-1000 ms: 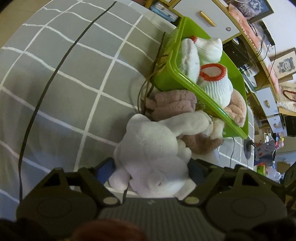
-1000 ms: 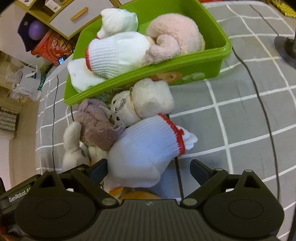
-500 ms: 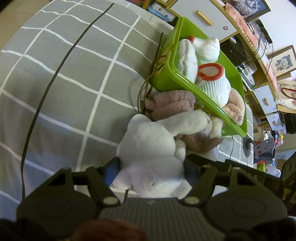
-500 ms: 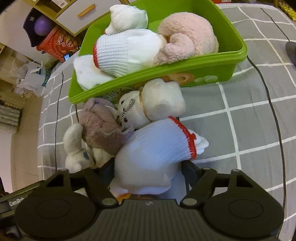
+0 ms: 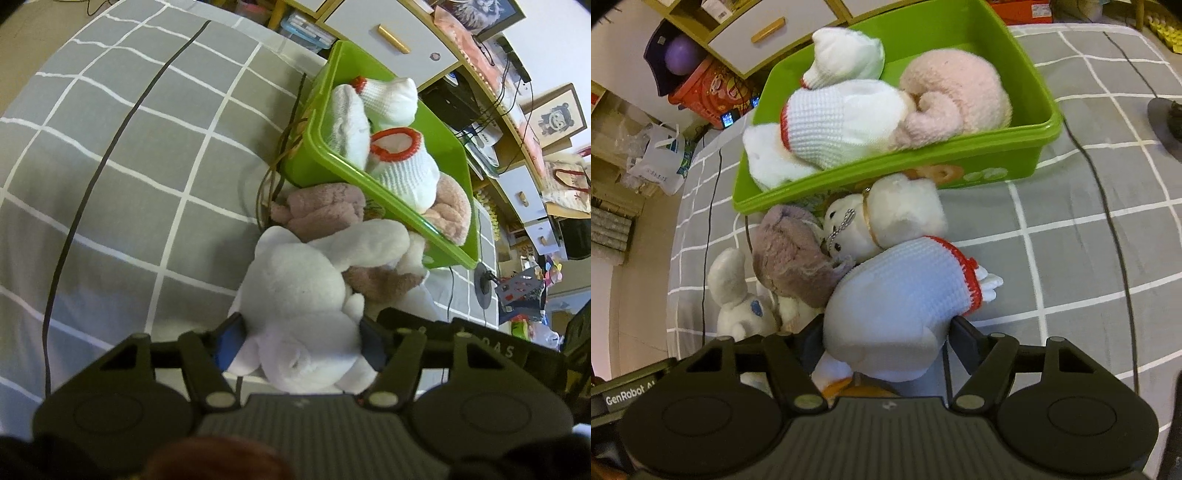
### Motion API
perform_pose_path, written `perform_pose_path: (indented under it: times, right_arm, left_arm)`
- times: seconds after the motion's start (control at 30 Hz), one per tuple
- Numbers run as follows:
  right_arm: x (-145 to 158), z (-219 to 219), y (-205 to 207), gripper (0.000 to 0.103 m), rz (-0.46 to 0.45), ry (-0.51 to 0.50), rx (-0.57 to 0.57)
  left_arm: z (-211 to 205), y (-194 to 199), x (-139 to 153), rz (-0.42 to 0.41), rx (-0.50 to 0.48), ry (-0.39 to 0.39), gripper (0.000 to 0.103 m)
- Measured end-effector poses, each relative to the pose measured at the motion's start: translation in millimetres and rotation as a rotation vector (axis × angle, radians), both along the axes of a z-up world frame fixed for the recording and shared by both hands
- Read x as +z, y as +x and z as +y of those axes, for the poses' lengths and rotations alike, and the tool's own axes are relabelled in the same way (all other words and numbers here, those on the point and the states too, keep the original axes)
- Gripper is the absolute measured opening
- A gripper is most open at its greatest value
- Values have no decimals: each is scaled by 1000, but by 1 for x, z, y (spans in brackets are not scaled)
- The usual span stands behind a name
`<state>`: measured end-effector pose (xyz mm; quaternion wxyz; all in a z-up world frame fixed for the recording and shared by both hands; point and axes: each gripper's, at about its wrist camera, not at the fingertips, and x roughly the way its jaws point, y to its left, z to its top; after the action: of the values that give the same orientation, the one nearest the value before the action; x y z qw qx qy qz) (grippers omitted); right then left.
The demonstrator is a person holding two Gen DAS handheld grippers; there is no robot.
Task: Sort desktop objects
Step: 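Lift the bunny and the glove and carry both toward the green tray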
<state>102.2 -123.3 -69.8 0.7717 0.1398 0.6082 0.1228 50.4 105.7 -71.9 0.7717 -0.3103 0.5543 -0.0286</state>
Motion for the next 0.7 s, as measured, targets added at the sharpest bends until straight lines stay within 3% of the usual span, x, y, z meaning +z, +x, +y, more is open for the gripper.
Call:
perform_pose_path:
  times: [0.7]
  right_arm:
    - [46,-61,-9,71,-86,93,-164]
  left_arm:
    - [11,-10,40,-120,56,-24,60]
